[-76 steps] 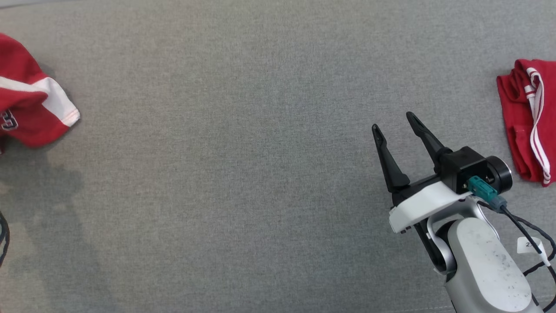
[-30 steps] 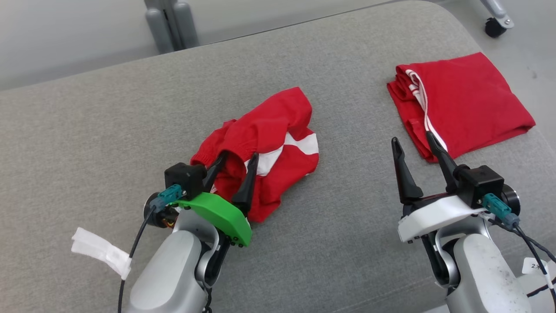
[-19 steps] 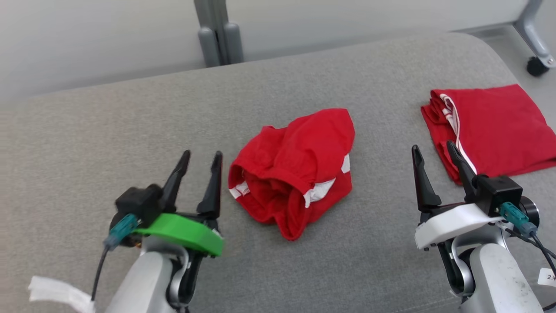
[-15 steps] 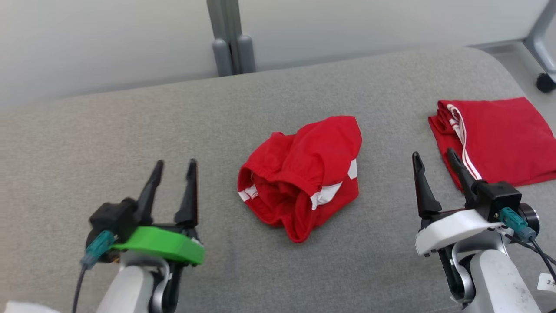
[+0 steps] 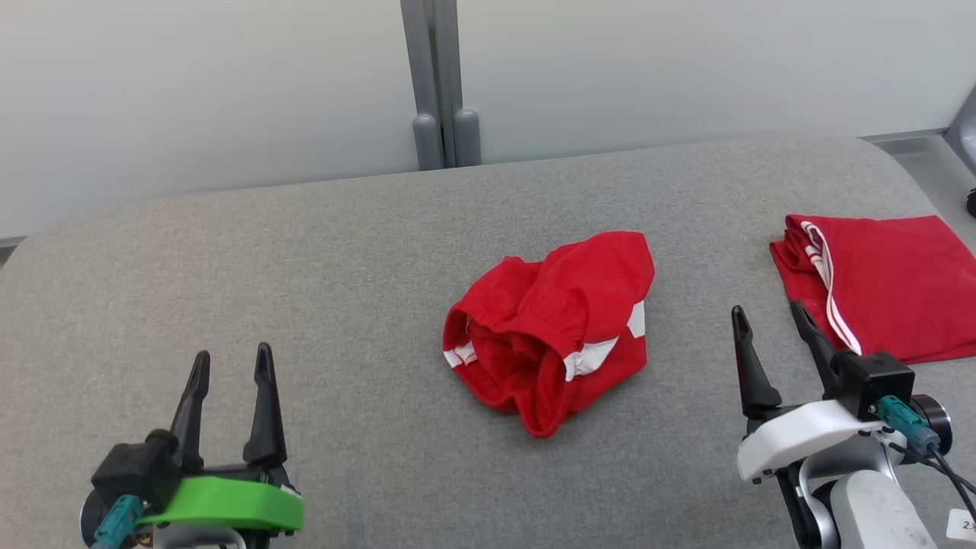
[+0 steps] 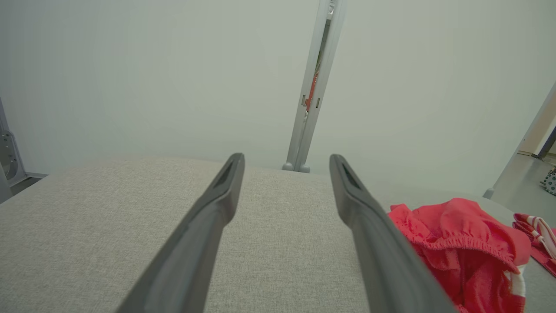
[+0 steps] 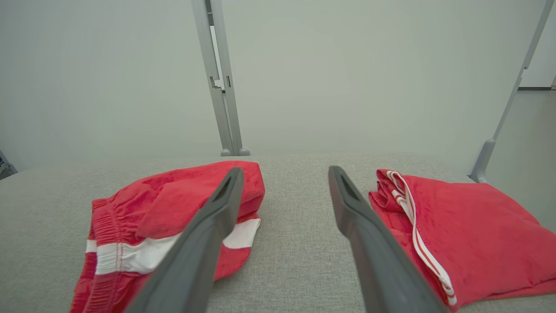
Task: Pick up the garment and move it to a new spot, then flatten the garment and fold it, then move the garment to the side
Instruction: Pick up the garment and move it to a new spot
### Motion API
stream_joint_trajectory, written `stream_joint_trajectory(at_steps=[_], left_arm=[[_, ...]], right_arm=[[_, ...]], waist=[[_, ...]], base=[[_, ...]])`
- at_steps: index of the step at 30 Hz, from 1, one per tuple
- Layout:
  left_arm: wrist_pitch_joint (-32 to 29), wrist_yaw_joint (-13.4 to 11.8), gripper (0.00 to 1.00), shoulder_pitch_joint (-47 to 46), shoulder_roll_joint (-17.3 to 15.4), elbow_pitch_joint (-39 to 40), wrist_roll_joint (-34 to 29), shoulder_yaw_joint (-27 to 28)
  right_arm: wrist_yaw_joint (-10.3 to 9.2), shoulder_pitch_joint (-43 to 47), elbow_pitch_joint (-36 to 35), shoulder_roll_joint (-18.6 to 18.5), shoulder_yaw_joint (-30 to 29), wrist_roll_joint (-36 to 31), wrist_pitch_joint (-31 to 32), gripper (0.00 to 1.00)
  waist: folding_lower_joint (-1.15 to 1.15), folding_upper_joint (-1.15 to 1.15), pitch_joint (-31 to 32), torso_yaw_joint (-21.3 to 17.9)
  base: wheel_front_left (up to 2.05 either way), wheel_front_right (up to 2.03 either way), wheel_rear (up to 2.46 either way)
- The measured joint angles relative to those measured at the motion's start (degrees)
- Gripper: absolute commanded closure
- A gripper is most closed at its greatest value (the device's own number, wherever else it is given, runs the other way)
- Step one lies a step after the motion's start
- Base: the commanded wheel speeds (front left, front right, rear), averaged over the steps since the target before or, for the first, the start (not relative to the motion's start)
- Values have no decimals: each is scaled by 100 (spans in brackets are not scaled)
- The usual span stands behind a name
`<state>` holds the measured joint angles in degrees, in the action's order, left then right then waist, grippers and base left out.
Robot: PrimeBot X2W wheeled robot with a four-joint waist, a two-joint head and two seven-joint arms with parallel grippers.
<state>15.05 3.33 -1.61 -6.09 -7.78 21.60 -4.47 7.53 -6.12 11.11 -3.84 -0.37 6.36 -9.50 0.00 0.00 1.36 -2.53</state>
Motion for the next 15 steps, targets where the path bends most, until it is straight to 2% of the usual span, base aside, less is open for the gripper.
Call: stream_joint_trajectory(at_steps=[15], left_arm=[[0, 205, 0, 183, 197, -445, -335, 267]], right_arm=[[1, 113, 34, 4, 15, -13, 41, 0]], waist=[[0, 0, -4, -82]], base=[[0, 0, 0]])
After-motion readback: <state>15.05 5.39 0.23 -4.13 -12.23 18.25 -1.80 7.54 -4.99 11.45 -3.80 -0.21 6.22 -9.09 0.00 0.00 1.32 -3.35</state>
